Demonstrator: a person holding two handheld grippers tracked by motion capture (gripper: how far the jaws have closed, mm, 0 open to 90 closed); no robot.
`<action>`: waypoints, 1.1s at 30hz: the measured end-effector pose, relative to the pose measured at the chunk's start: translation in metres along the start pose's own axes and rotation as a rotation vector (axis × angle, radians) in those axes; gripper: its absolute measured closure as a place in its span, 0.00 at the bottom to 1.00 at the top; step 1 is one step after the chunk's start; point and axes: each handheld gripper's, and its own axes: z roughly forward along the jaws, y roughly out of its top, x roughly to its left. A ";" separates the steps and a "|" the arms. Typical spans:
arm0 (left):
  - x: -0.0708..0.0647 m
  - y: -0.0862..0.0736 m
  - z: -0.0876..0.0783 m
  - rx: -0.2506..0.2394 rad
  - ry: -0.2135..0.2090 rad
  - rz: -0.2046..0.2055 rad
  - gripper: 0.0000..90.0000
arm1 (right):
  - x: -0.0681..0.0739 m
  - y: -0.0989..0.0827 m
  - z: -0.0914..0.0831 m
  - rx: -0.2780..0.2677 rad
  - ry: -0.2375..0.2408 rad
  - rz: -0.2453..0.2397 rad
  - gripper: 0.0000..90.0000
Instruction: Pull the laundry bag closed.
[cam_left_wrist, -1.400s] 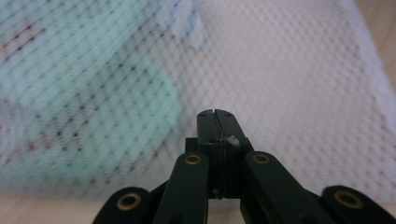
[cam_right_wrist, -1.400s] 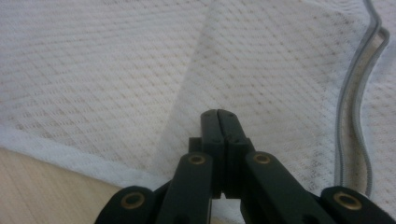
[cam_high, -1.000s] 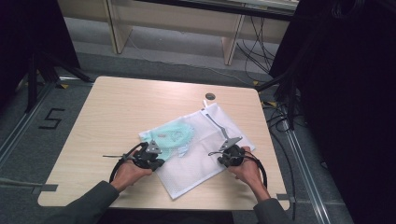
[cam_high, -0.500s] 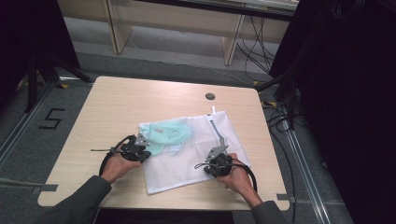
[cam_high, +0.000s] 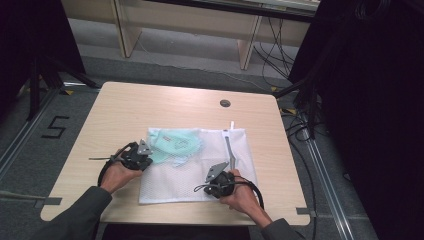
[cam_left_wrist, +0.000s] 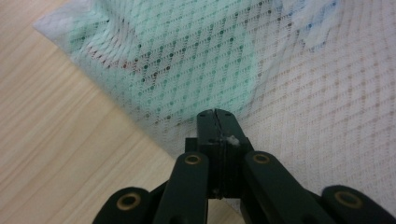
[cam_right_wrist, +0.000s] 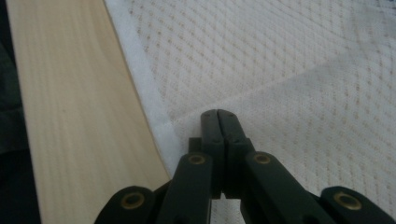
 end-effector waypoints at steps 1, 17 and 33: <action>0.001 -0.002 -0.001 -0.003 -0.005 -0.014 0.99 | 0.002 0.002 0.001 0.000 0.002 -0.007 1.00; 0.008 -0.015 -0.011 0.010 0.025 -0.012 0.98 | 0.015 0.014 0.004 -0.011 0.053 -0.041 1.00; -0.025 0.000 -0.031 -0.151 -0.167 -0.063 0.70 | -0.020 -0.052 -0.058 -0.122 -0.023 0.139 0.82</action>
